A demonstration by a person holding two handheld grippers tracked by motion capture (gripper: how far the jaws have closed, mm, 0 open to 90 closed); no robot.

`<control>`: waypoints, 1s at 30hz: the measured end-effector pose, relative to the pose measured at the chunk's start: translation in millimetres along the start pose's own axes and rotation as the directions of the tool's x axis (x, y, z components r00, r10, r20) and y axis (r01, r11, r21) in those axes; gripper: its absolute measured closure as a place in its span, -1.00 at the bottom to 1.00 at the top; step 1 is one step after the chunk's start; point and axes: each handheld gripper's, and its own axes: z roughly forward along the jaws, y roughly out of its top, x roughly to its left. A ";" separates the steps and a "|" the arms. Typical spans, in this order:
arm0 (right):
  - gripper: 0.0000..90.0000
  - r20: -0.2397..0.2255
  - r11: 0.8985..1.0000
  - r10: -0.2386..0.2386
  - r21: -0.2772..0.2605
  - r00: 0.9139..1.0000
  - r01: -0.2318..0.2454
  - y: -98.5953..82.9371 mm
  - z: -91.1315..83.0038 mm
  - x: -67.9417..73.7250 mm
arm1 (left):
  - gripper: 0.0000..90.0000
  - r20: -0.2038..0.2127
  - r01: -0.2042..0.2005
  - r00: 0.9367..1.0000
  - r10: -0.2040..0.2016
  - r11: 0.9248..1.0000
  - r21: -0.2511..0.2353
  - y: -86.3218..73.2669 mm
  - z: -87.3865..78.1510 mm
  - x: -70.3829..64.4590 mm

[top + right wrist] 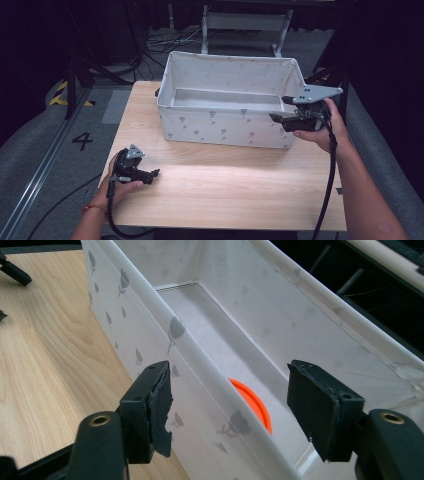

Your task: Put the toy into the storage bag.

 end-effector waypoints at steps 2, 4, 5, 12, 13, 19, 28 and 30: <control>-0.27 0.013 1.000 -0.004 -0.007 1.000 0.005 -5.4 -5.0 4.3 | -0.99 0.002 0.003 1.000 -0.003 1.000 0.002 0.0 0.0 -0.2; -0.32 0.011 1.000 -0.016 -0.015 1.000 0.017 -12.1 -9.5 9.4 | -0.99 0.000 0.000 1.000 0.000 1.000 0.000 0.0 0.0 0.0; -0.32 0.014 1.000 -0.023 -0.019 1.000 0.024 -15.7 -11.7 11.7 | -0.99 0.000 0.000 1.000 0.000 1.000 0.001 0.1 0.0 0.0; -0.38 0.064 0.999 -0.039 0.004 0.997 0.039 -43.4 -21.3 25.6 | -0.99 -0.003 0.004 1.000 -0.004 1.000 -0.002 0.0 0.3 -0.5; -0.38 0.071 0.999 -0.041 0.010 0.997 0.040 -46.3 -21.8 26.8 | -0.99 -0.001 0.007 1.000 -0.007 1.000 -0.001 0.0 0.3 -0.7; -0.41 0.086 1.000 -0.013 0.020 0.996 0.011 -70.8 -22.2 34.2 | -0.99 -0.010 0.009 1.000 -0.009 1.000 -0.002 0.2 0.3 -1.2; -0.52 0.085 0.998 0.013 0.054 0.996 -0.017 -113.6 -9.5 47.0 | -0.99 -0.015 0.018 1.000 -0.018 1.000 0.001 0.2 0.1 -2.4; -0.52 0.076 0.997 0.027 0.068 0.997 -0.032 -126.6 -5.6 49.1 | -0.99 -0.019 0.021 1.000 -0.021 1.000 0.003 0.2 -0.1 -2.9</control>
